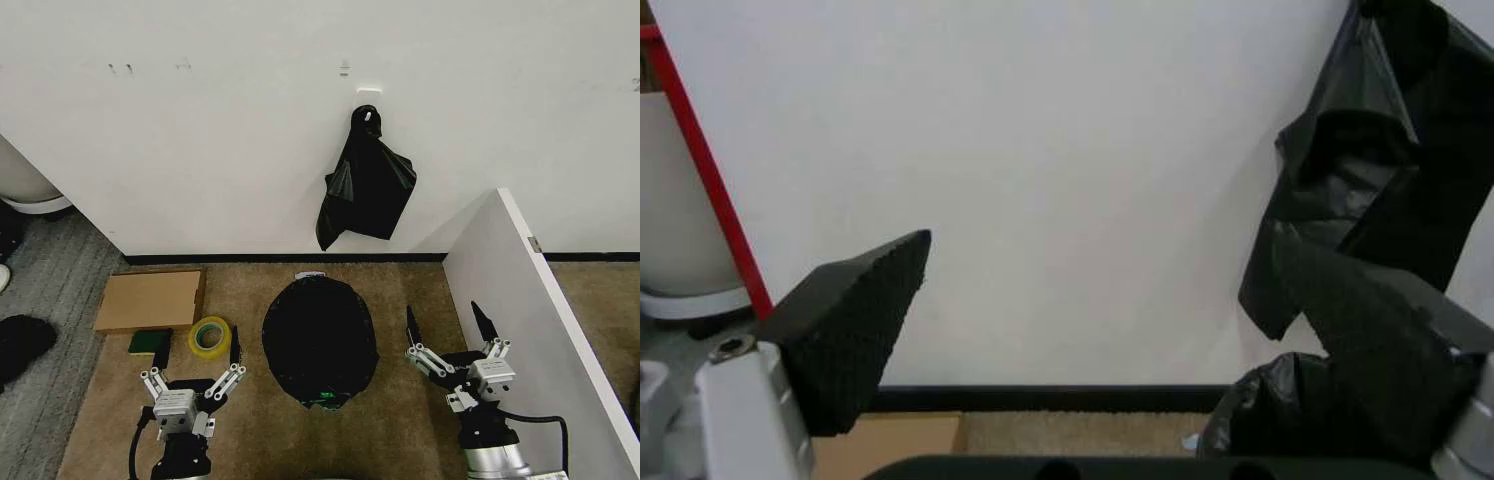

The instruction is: Place the garbage bag over the trash bin.

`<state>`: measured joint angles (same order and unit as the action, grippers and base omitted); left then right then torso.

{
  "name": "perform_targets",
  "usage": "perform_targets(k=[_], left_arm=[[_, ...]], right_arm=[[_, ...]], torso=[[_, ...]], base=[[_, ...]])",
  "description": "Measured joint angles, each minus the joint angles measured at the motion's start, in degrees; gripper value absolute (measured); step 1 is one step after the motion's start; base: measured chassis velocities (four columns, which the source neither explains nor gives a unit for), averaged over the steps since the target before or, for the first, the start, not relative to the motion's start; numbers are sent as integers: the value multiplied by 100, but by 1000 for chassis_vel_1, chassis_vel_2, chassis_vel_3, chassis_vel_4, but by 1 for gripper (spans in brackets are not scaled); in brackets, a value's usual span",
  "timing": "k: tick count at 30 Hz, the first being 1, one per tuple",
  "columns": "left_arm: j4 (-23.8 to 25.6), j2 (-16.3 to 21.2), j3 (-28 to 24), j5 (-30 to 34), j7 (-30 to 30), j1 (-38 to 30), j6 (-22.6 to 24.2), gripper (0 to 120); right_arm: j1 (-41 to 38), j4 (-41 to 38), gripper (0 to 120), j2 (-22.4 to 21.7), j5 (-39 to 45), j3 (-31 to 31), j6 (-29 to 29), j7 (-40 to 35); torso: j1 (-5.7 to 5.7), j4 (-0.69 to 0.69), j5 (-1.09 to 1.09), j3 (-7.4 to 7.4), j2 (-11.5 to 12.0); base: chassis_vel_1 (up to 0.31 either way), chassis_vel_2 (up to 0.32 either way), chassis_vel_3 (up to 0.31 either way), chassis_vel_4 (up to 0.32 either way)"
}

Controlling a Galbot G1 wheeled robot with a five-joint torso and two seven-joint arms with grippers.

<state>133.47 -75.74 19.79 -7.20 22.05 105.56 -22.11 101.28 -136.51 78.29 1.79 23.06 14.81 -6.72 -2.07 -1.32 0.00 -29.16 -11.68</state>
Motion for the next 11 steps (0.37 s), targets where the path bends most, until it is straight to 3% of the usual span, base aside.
perform_targets(k=[11], left_arm=[[0,-45,-20,-122,0,48,-43,100]], right_arm=[[17,-62,100,41,1,3,-10,-6]], torso=[[0,0,0,0,0]], base=[[0,0,0,0]])
